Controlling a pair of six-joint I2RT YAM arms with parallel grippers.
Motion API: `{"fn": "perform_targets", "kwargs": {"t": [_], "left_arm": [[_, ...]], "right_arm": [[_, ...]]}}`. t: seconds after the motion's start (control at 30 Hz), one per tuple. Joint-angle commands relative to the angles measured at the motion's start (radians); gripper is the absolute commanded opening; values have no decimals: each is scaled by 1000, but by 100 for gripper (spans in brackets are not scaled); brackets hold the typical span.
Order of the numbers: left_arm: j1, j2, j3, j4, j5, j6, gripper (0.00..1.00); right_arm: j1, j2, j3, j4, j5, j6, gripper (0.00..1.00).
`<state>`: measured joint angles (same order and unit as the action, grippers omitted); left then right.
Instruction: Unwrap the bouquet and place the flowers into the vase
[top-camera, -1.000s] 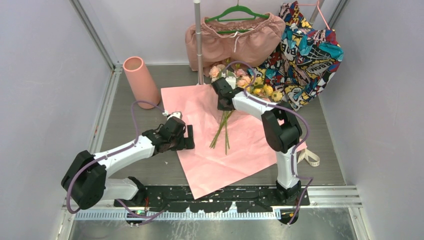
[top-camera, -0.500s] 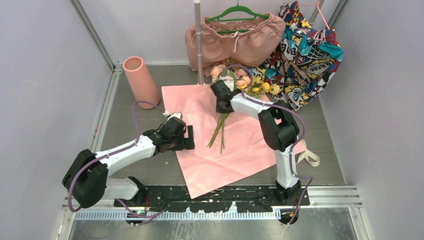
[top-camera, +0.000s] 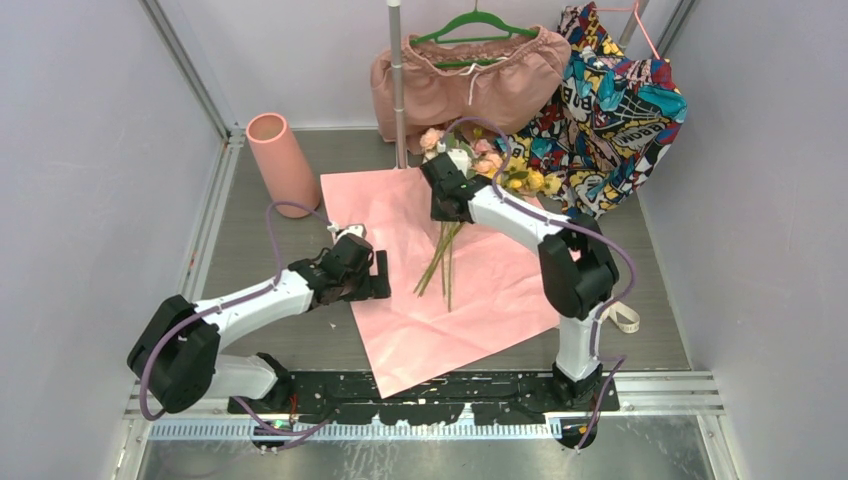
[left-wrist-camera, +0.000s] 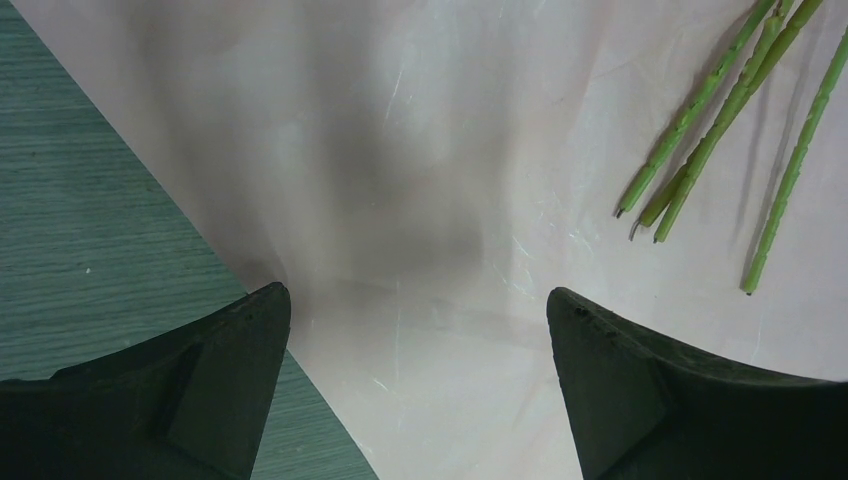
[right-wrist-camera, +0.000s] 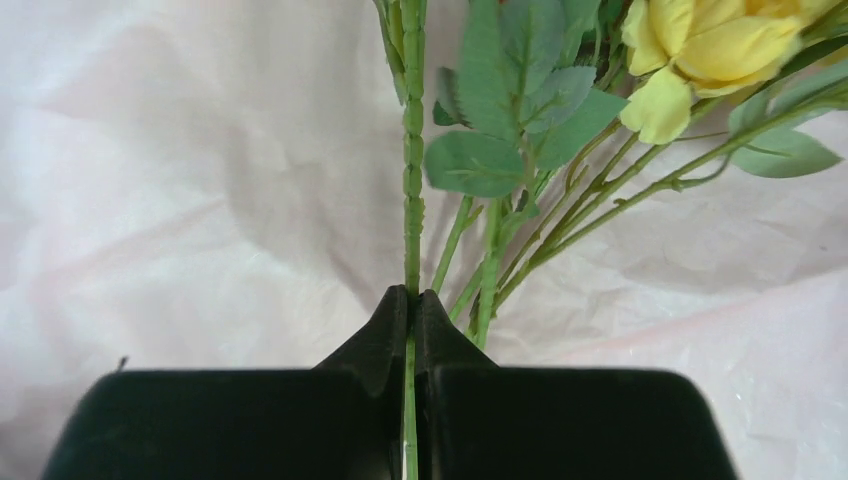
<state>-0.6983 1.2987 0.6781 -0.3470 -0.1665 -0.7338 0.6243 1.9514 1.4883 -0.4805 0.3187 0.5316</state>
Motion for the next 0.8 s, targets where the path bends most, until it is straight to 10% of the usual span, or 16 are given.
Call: {"fn": "perform_targets", "kwargs": {"t": [0.0,0.37,0.5,0.77], "left_arm": [[-3,6,2,57,2,-16,100],[15,-107,116,123,88,18,100],[49,-139,91,422,351,-91,79],[52,14,97,933,647,-391,80]], "right_arm": [[34,-180,-10,-11,39,-26,1],[90,-506,-218,89,-74,-59,1],[107,-684,-332,146,-189,-97,1],[148,-872,-421,106,-207,-77,1]]}}
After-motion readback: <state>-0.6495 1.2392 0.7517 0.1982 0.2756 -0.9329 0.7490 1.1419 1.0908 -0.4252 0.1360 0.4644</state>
